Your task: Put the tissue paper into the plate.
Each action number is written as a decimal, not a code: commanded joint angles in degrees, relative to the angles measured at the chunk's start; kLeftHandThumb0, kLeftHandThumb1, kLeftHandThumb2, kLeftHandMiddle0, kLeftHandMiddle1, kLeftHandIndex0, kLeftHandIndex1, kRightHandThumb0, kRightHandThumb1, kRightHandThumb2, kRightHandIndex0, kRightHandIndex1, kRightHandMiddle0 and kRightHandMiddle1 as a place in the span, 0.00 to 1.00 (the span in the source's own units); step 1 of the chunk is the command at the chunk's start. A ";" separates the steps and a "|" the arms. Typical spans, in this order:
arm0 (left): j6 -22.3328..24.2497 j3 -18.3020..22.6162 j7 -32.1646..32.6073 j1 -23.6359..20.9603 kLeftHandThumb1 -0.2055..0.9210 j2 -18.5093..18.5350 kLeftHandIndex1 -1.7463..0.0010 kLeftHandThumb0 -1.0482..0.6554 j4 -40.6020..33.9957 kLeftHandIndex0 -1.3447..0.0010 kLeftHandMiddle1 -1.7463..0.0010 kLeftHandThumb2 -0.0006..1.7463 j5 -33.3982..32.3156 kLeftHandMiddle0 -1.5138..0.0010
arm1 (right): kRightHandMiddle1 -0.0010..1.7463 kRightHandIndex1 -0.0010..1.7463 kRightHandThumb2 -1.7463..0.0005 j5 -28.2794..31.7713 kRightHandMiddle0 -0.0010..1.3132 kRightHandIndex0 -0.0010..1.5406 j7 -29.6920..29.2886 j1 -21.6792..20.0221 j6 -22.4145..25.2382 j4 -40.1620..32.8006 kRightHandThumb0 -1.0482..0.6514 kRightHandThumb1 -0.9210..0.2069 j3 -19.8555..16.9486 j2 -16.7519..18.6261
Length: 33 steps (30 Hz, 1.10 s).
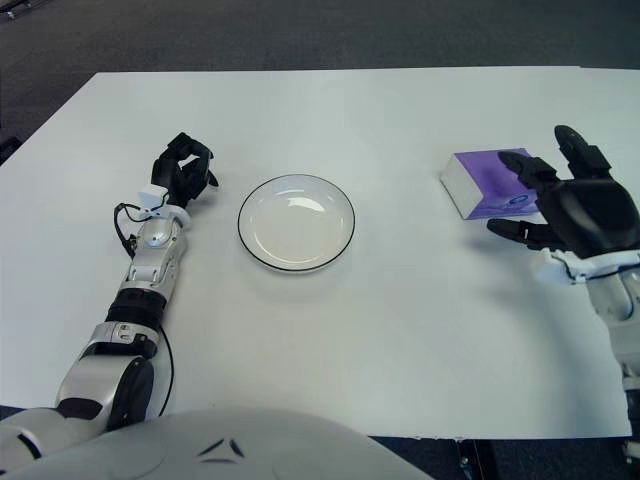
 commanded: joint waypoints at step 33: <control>0.11 -0.65 -0.24 7.73 1.00 -0.48 0.00 0.41 2.41 0.52 0.00 0.22 0.30 0.42 | 0.01 0.00 0.64 1.15 0.20 0.17 1.75 -25.37 -4.69 25.63 0.04 0.00 17.87 -3.70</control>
